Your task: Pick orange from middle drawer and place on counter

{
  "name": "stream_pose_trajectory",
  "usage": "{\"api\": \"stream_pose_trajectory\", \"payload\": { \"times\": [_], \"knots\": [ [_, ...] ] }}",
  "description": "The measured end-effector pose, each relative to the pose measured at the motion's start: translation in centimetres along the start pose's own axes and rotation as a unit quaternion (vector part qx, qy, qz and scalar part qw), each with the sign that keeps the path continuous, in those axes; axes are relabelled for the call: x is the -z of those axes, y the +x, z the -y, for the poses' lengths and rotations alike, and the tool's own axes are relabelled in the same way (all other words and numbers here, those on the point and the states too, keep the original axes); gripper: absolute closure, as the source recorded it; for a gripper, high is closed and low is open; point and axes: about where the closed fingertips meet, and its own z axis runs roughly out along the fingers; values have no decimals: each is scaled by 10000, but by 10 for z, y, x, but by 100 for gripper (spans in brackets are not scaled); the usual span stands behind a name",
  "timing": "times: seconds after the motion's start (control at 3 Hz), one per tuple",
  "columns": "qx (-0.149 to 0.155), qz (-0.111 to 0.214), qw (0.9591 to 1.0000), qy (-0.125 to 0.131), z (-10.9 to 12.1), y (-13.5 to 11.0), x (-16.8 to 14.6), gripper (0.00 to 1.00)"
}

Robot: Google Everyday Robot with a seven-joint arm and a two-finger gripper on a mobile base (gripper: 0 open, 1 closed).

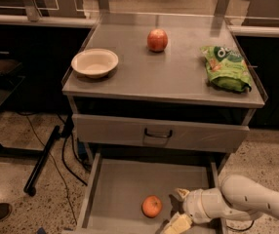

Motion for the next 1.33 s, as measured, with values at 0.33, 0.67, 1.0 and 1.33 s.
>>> {"api": "stream_pose_trajectory", "payload": {
  "times": [0.33, 0.67, 1.0, 1.33],
  "knots": [
    [181, 194, 9995, 147, 10, -9, -27, 0],
    [339, 325, 9985, 283, 26, -21, -44, 0],
    [381, 354, 9984, 212, 27, -16, -47, 0],
    [551, 346, 9977, 201, 39, -22, -58, 0]
  ]
}}
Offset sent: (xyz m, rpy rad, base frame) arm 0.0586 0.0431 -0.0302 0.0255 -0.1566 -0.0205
